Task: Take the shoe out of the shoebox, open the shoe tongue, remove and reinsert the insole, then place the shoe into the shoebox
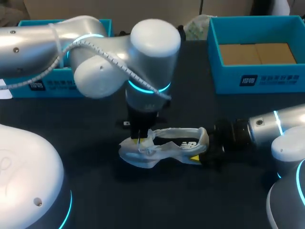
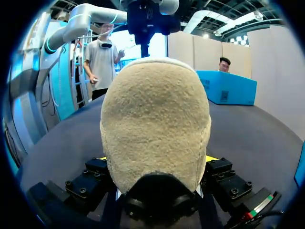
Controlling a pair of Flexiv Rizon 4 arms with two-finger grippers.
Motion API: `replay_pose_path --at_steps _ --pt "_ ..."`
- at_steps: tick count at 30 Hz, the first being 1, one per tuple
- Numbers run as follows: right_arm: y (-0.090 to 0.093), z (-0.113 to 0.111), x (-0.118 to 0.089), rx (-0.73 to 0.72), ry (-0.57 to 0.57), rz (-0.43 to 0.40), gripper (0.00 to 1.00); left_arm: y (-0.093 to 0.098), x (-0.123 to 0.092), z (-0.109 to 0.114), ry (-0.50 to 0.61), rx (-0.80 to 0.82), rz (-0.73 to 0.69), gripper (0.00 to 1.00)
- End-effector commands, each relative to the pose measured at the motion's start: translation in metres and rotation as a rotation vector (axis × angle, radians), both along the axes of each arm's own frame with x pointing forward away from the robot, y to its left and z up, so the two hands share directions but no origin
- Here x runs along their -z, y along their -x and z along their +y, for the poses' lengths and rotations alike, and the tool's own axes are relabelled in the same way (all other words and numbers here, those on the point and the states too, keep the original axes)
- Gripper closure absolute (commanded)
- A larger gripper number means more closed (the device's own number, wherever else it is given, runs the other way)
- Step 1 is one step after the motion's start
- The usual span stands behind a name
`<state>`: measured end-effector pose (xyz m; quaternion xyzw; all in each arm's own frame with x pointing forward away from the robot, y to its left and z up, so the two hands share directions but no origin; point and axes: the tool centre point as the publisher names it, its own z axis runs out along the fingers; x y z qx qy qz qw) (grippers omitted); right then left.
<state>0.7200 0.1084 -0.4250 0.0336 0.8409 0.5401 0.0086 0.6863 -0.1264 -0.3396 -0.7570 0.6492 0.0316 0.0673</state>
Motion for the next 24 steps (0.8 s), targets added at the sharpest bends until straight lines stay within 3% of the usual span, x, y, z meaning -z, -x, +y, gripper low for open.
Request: replay_pose_path --at_steps 1,9,10,11,15,16,19,24 --pt "-0.002 0.002 0.003 0.0 0.004 0.001 1.0 -0.002 0.019 0.007 0.01 -0.008 -0.017 1.0" --pt "-0.002 0.002 0.003 0.0 0.004 0.001 1.0 -0.005 0.035 0.018 -0.019 -0.026 -0.014 1.0" --pt "-0.002 0.002 0.003 0.0 0.004 0.001 1.0 -0.005 0.036 0.019 -0.023 -0.029 -0.009 0.8" --pt "-0.002 0.002 0.003 0.0 0.004 0.001 1.0 -0.005 0.038 0.019 -0.024 -0.03 -0.008 0.69" --pt "-0.002 0.002 0.003 0.0 0.004 0.001 1.0 -0.004 0.038 0.022 -0.017 -0.038 0.006 0.51" --pt "-0.002 0.002 0.003 0.0 0.004 0.001 1.0 -0.003 0.037 0.023 -0.014 -0.04 0.009 0.35" --pt "-0.002 0.002 0.003 0.0 0.004 0.001 1.0 -0.003 0.033 0.028 -0.004 -0.052 0.011 0.19" --pt "-0.002 0.002 0.003 0.0 0.004 0.001 1.0 -0.002 0.027 0.036 -0.001 -0.062 0.004 0.06"
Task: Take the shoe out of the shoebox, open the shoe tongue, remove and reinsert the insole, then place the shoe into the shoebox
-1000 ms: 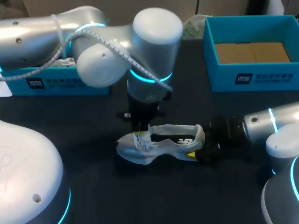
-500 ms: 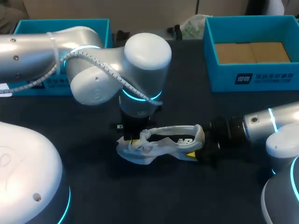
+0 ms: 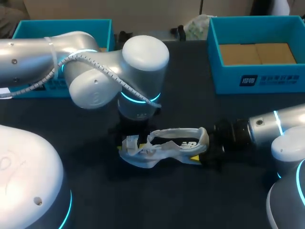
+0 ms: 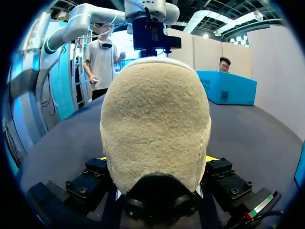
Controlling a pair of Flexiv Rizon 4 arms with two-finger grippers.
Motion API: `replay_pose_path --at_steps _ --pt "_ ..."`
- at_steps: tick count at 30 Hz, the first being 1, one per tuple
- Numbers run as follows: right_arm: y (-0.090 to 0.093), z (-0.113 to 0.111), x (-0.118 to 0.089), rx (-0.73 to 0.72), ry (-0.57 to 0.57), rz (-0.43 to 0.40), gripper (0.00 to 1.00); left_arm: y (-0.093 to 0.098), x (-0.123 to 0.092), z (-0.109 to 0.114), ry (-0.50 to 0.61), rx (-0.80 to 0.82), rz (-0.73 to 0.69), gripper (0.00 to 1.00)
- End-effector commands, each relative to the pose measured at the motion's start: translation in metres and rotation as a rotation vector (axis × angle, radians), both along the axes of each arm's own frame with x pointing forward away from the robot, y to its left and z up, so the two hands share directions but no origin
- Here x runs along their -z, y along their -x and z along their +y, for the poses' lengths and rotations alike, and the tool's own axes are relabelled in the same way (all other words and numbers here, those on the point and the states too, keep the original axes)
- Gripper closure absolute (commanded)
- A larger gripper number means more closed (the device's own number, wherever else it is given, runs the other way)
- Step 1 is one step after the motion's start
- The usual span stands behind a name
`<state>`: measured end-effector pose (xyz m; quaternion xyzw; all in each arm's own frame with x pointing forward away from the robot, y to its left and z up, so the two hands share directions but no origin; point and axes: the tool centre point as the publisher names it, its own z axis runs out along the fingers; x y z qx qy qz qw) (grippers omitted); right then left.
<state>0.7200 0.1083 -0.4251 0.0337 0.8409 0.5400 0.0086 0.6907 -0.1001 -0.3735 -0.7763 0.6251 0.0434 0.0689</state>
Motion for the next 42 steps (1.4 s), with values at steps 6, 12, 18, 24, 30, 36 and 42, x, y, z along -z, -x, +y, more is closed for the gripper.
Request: replay_pose_path --at_steps 6,12,18,24,30,36,42 --pt "-0.002 0.002 0.003 0.0 0.004 0.001 1.0 0.003 -0.022 0.01 0.045 0.048 -0.001 0.0" --pt "-0.002 0.002 0.003 0.0 0.004 0.001 1.0 0.004 -0.034 0.003 0.037 0.155 -0.025 0.0" --pt "-0.002 0.002 0.003 0.0 0.004 0.001 1.0 0.003 -0.049 -0.001 0.045 0.239 -0.029 0.0" --pt "-0.002 0.002 0.003 0.0 0.004 0.001 1.0 -0.003 -0.071 -0.006 0.06 0.386 -0.003 0.0" --pt "-0.002 0.002 0.003 0.0 0.004 0.001 1.0 -0.008 -0.089 -0.018 0.043 0.631 0.004 0.0" --pt "-0.002 0.002 0.003 0.0 0.004 0.001 1.0 -0.022 -0.105 -0.031 0.057 0.875 -0.012 0.0" --pt "-0.002 0.002 0.003 0.0 0.004 0.001 1.0 -0.031 -0.13 -0.042 0.113 1.075 0.004 0.0"
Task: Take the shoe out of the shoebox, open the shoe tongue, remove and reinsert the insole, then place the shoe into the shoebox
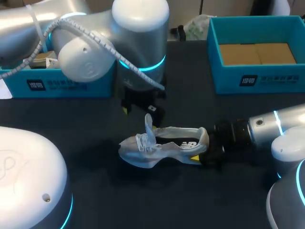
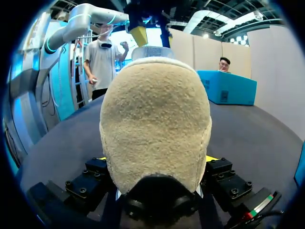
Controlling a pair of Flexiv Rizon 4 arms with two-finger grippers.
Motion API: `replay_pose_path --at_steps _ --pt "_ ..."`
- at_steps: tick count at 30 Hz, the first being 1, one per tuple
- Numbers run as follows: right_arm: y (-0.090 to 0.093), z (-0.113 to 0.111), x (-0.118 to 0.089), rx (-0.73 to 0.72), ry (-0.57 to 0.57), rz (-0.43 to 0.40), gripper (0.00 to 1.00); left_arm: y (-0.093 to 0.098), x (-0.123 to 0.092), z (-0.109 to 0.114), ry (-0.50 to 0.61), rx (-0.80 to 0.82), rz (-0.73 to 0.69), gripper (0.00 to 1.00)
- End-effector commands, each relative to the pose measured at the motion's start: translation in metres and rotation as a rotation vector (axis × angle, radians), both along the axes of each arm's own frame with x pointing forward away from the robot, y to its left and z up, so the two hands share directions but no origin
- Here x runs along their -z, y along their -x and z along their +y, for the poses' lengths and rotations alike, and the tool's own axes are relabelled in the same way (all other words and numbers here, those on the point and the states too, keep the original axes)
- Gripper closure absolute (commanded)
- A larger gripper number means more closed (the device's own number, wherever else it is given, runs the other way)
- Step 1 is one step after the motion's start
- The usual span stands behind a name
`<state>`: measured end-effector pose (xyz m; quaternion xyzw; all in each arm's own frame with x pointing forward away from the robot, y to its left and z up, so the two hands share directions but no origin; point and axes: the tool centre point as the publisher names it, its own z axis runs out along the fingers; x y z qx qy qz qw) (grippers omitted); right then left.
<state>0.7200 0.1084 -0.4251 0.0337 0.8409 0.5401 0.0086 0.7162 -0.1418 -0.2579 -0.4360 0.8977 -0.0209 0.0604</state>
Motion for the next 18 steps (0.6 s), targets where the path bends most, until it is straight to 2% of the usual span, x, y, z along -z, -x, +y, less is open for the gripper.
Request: replay_pose_path --at_steps 1,8,12,16,17,18 --pt "-0.002 0.002 0.003 0.0 0.004 0.001 1.0 -0.006 -0.019 -0.003 0.021 0.22 0.038 0.0" --pt "-0.002 0.002 0.003 0.0 0.004 0.001 1.0 -0.013 -0.041 -0.022 0.027 0.478 0.087 0.0" --pt "-0.002 0.002 0.003 0.0 0.004 0.001 1.0 -0.012 -0.046 -0.032 -0.002 0.65 0.115 0.0" --pt "-0.002 0.002 0.003 0.0 0.004 0.001 1.0 -0.009 -0.047 -0.044 -0.001 0.74 0.118 0.0" --pt "-0.002 0.002 0.003 0.0 0.004 0.001 1.0 -0.007 -0.047 -0.047 0.01 0.777 0.111 0.13" --pt "-0.002 0.002 0.003 0.0 0.004 0.001 1.0 -0.005 -0.048 -0.049 0.021 0.794 0.103 0.32"
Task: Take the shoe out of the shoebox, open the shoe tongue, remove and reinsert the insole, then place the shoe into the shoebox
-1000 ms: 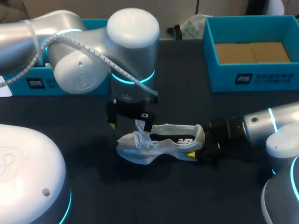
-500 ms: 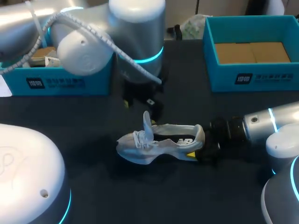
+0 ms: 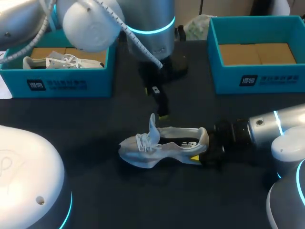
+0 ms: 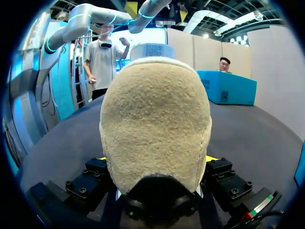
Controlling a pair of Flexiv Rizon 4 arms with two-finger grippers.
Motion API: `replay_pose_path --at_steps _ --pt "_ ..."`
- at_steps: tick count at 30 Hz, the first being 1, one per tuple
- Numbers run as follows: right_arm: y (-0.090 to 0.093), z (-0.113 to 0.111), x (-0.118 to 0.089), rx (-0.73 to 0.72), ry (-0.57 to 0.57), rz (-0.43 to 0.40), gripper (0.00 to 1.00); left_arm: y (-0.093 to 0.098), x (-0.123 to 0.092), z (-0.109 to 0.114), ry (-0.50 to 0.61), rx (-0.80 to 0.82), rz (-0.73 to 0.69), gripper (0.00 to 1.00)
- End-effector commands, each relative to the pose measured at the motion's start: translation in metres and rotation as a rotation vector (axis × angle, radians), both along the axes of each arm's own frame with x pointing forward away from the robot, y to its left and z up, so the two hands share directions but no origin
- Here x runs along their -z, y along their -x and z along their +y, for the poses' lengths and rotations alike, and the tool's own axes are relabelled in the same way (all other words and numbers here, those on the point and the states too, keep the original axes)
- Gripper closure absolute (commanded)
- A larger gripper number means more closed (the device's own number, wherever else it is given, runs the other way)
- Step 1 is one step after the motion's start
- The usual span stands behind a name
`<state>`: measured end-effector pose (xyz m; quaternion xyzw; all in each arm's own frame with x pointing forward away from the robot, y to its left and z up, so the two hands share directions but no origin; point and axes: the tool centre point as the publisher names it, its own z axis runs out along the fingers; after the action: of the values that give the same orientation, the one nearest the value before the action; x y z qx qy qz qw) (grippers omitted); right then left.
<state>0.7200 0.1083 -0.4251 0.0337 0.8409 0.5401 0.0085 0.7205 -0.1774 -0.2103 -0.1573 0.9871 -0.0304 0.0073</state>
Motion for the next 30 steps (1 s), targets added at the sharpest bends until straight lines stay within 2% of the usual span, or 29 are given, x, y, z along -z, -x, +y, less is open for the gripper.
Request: replay_pose_path --at_steps 1,2,6,10,18,30 --pt "-0.002 0.002 0.003 0.0 0.004 0.001 1.0 0.0 -0.001 -0.015 0.007 0.232 0.007 0.8" --pt "-0.002 0.002 0.003 0.0 0.004 0.001 1.0 0.002 -0.002 -0.017 0.029 0.24 -0.004 1.0" --pt "-0.002 0.002 0.003 0.0 0.004 0.001 1.0 0.004 -0.001 -0.025 0.108 0.282 -0.011 1.0" --pt "-0.002 0.002 0.003 0.0 0.004 0.001 1.0 0.004 0.005 -0.041 0.192 0.249 0.032 1.0" --pt "-0.002 0.002 0.003 0.0 0.004 0.001 1.0 0.01 0.039 -0.064 0.128 0.354 0.073 1.0" --pt "-0.002 0.002 0.003 0.0 0.004 0.001 1.0 0.005 0.09 -0.076 0.06 0.407 0.186 1.0"
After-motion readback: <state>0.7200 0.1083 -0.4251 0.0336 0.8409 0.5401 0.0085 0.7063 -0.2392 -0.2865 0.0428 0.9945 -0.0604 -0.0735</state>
